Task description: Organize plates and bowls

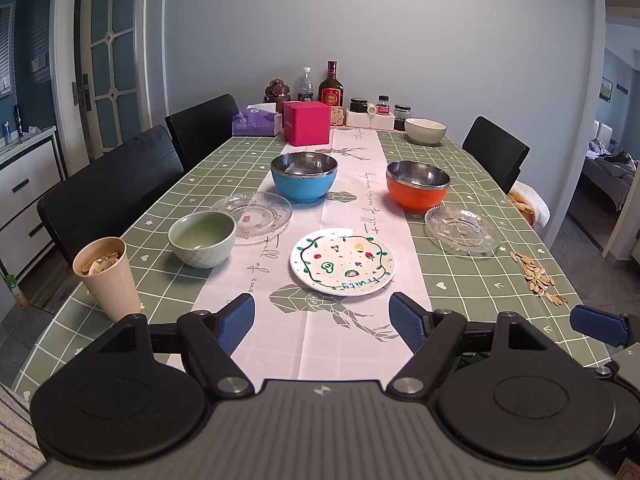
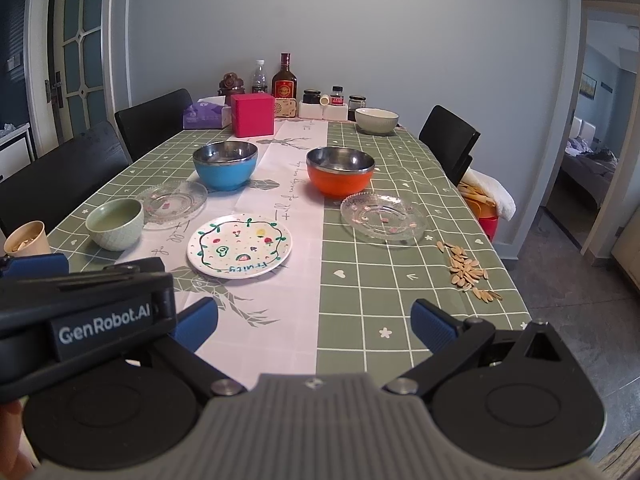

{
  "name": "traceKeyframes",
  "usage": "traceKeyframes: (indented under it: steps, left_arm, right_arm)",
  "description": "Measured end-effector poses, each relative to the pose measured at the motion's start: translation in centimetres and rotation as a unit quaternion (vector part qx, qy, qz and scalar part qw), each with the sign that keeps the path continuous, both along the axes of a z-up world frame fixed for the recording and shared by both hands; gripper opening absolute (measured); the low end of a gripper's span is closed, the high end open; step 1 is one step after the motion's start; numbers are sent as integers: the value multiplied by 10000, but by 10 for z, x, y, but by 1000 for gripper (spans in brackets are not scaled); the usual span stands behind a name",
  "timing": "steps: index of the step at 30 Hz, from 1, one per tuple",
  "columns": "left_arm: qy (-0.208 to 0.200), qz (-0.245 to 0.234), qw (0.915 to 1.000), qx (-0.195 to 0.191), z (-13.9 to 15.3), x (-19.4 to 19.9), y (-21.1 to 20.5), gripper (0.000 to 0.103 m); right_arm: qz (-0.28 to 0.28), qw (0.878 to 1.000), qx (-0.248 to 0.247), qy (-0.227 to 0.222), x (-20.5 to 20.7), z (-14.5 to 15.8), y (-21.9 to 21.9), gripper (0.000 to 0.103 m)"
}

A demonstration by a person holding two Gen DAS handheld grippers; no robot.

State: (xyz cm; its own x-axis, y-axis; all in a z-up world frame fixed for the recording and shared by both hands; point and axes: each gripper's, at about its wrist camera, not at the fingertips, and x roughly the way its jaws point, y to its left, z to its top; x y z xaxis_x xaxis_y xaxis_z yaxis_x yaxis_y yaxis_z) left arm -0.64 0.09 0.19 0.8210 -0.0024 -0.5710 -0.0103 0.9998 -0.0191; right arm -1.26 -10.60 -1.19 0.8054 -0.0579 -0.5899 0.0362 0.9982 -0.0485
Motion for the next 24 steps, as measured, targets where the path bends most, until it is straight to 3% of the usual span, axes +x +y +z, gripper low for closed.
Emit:
traceKeyframes:
  steps: [9, 24]
  left_arm:
    - [-35, 59, 9999, -140, 0, -1, 2, 90]
    - [2, 95, 9999, -84, -2, -1, 2, 90]
  right_arm:
    - [27, 9994, 326, 145, 2, -1, -5, 100]
    - [-28, 9999, 117, 81, 0, -1, -3, 100]
